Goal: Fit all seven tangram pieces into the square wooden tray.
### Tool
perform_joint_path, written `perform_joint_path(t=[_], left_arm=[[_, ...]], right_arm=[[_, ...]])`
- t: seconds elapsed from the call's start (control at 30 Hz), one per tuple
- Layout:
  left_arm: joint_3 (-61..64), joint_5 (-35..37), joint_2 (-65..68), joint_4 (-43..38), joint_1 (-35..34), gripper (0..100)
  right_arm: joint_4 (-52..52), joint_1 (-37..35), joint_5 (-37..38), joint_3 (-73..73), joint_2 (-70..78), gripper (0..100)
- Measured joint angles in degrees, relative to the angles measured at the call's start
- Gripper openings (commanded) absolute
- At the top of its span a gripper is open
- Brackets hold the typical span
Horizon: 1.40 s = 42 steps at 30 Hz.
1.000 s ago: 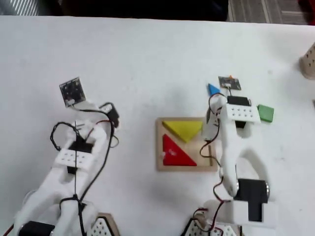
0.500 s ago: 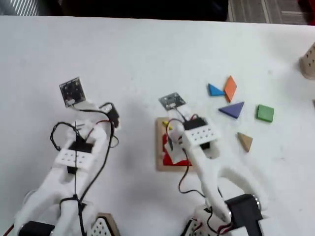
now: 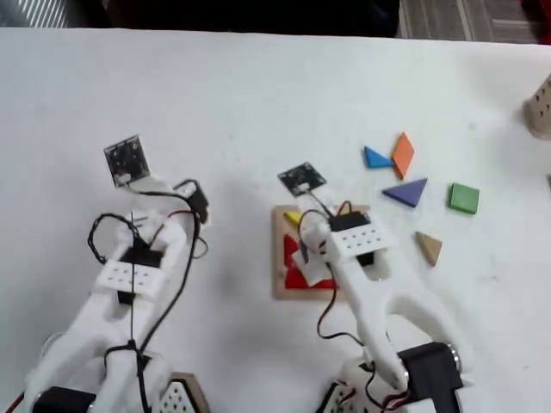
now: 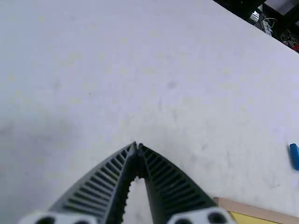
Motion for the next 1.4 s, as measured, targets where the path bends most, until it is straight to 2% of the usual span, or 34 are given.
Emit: perform_joint_path(t=[0.27, 0.67, 0.77, 0.97, 1.2, 1.4], left_arm=[[0.0, 0.0, 0.0, 0.0, 0.0, 2], [0.0, 0.0, 0.0, 0.0, 0.0, 2], [0.0, 0.0, 0.0, 0.0, 0.0, 2], [0.0, 0.0, 0.0, 0.0, 0.0, 2], [0.0, 0.0, 0.0, 0.0, 0.0, 2], [0.0, 0.0, 0.0, 0.0, 0.0, 2]], right_arm=[[1.9, 5.4, 4.0, -1.7, -0.8, 2.5], [23.6, 5.4, 4.5, -15.0, -0.7, 2.5], [23.0, 5.4, 5.1, -11.4, -0.7, 2.2], [14.0, 7.8, 8.2, -2.3, -0.7, 2.3], [6.9, 14.1, 8.4, -1.8, -0.7, 2.4], [3.1, 14.5, 8.4, -1.7, -0.7, 2.5]])
